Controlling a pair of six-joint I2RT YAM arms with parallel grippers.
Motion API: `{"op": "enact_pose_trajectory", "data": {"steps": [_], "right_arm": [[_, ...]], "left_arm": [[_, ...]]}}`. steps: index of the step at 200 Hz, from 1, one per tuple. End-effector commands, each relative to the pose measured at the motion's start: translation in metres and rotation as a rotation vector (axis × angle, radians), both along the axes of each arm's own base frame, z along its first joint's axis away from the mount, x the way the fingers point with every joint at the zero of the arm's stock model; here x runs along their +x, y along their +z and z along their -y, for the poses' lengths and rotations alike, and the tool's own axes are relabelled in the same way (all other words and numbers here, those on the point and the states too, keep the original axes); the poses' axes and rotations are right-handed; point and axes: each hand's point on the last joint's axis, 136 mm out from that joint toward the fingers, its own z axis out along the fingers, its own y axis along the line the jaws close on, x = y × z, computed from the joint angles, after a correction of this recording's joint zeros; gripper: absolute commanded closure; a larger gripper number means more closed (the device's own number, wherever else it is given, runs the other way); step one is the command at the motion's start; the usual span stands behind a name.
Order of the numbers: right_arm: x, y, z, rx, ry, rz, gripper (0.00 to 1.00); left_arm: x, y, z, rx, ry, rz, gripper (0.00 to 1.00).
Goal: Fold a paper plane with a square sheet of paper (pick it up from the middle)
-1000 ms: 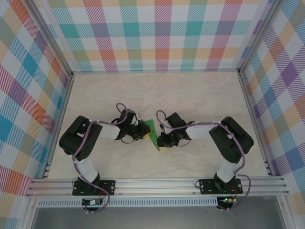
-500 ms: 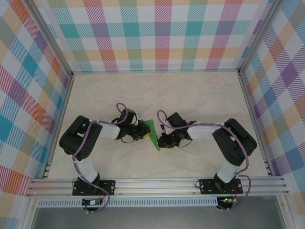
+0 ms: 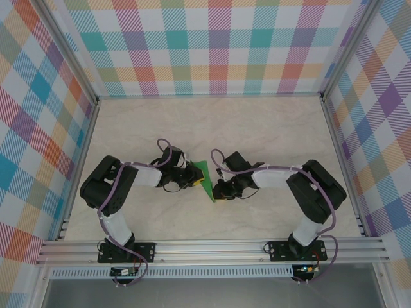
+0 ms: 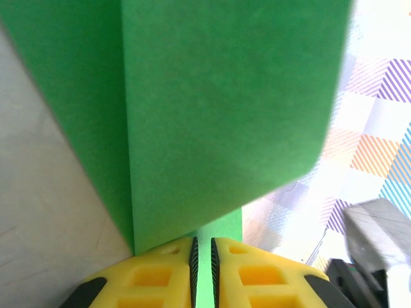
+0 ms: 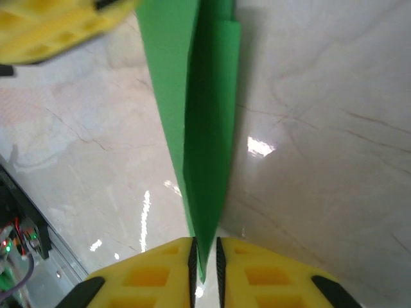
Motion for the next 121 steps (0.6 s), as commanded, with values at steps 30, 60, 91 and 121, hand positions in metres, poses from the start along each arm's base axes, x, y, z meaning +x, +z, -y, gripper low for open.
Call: {"op": "enact_pose_trajectory", "data": {"steps": [30, 60, 91, 121], "right_arm": [[0.023, 0.033, 0.004, -0.021, -0.074, 0.106, 0.73], [0.028, 0.027, -0.005, -0.008, -0.078, 0.081, 0.68], [0.034, 0.020, -0.016, 0.002, -0.063, 0.063, 0.68], [0.036, 0.015, -0.023, 0.020, -0.042, 0.049, 0.73]], "left_arm": [[-0.005, -0.019, -0.007, 0.063, 0.008, -0.036, 0.84], [-0.004, -0.010, -0.005, 0.044, 0.003, -0.017, 0.83], [-0.004, -0.001, -0.002, 0.019, -0.006, 0.003, 0.82], [-0.003, 0.002, 0.001, 0.002, -0.009, 0.008, 0.81]]}}
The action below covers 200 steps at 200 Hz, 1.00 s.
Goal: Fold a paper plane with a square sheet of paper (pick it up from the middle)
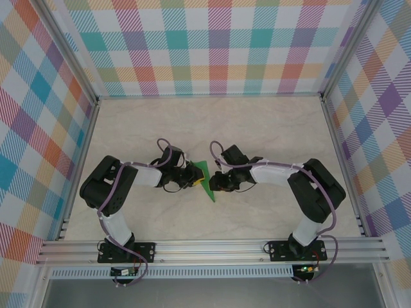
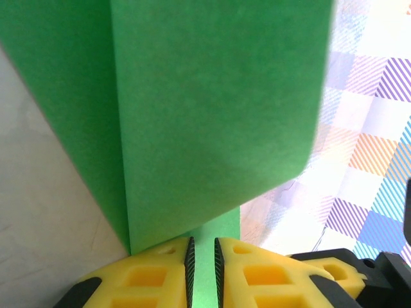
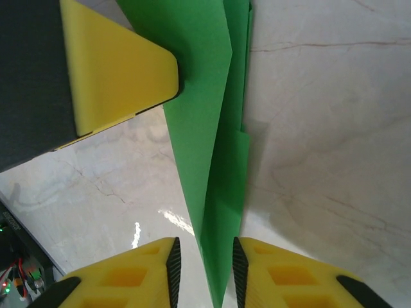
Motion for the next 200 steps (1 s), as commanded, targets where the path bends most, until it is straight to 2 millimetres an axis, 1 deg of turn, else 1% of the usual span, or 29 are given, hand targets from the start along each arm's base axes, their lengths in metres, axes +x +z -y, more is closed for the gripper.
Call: {"op": "enact_pose_trajectory", "data": {"steps": [1, 56, 84, 119, 172, 200], "right_arm": [[0.007, 0.008, -0.013, 0.049, 0.014, 0.004, 0.73], [0.008, -0.002, -0.020, 0.056, 0.033, -0.027, 0.74], [0.009, -0.004, -0.023, 0.061, 0.037, -0.032, 0.73], [0.010, -0.004, -0.026, 0.078, 0.042, -0.037, 0.73], [0.013, -0.011, -0.028, 0.067, 0.042, -0.040, 0.78], [0.015, -0.012, -0.031, 0.077, 0.047, -0.038, 0.78]], "left_arm": [[-0.002, 0.000, -0.001, 0.008, -0.004, 0.007, 0.81], [-0.002, 0.005, 0.001, -0.011, 0.000, 0.015, 0.81], [-0.002, 0.009, 0.001, -0.020, -0.003, 0.025, 0.81], [-0.002, 0.009, 0.001, -0.021, 0.000, 0.024, 0.81], [-0.002, 0.010, 0.002, -0.025, 0.000, 0.025, 0.81], [-0.002, 0.011, 0.002, -0.027, 0.001, 0.025, 0.81]]}}
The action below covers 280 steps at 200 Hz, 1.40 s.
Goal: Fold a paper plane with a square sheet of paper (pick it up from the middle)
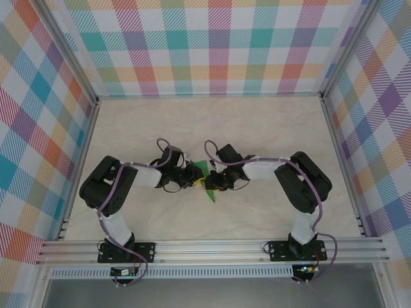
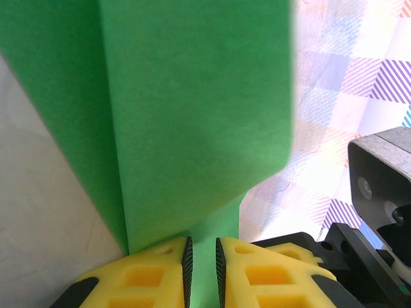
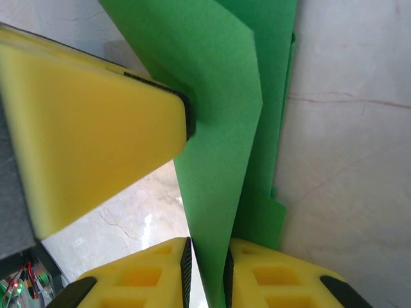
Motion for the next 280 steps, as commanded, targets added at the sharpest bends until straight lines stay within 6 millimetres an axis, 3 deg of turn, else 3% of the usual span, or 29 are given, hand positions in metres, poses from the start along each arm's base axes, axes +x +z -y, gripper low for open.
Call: {"op": "enact_pose_trajectory", "data": {"steps": [1, 27, 76, 111, 247, 280], "right_arm": [[0.007, 0.004, -0.010, 0.038, 0.014, 0.010, 0.78], [0.008, 0.003, -0.011, 0.037, 0.016, 0.011, 0.79], [0.004, 0.002, -0.012, 0.050, 0.031, 0.002, 0.93], [0.001, 0.001, -0.014, 0.072, 0.042, -0.013, 0.96], [-0.006, -0.018, 0.004, -0.017, 0.019, -0.055, 0.95], [-0.006, -0.013, 0.007, -0.032, 0.016, -0.044, 0.91]], "left_arm": [[-0.003, 0.009, 0.001, -0.016, -0.004, 0.014, 0.80], [-0.002, 0.011, 0.001, -0.020, -0.003, 0.018, 0.81], [-0.001, 0.011, 0.003, -0.025, -0.007, 0.019, 0.81], [-0.001, 0.009, 0.003, -0.025, -0.008, 0.016, 0.81], [0.000, -0.005, 0.003, 0.003, -0.013, -0.009, 0.81], [-0.002, -0.012, 0.001, 0.026, -0.014, -0.021, 0.82]]}}
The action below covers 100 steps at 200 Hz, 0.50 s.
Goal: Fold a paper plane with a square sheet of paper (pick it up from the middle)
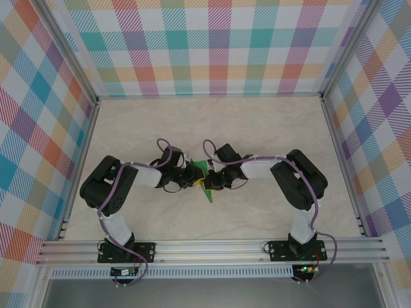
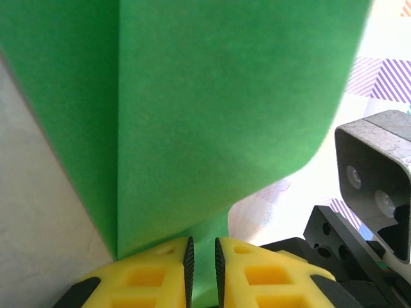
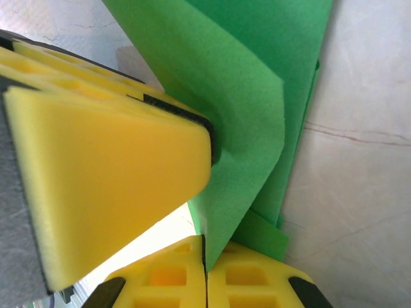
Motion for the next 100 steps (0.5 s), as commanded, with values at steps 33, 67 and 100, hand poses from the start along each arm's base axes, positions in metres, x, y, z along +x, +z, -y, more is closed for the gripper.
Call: {"op": "enact_pose_trajectory", "data": {"steps": [33, 67, 100], "right_arm": [[-0.010, 0.012, 0.014, -0.039, -0.008, -0.014, 0.83], [-0.022, 0.015, 0.017, -0.019, -0.004, -0.052, 0.82], [-0.030, 0.002, 0.022, -0.040, -0.005, -0.089, 0.84]], "left_arm": [[-0.002, -0.014, -0.001, 0.036, -0.011, -0.027, 0.82], [-0.002, -0.014, -0.001, 0.037, -0.010, -0.027, 0.82], [-0.003, -0.016, -0.002, 0.040, -0.007, -0.030, 0.82]]}}
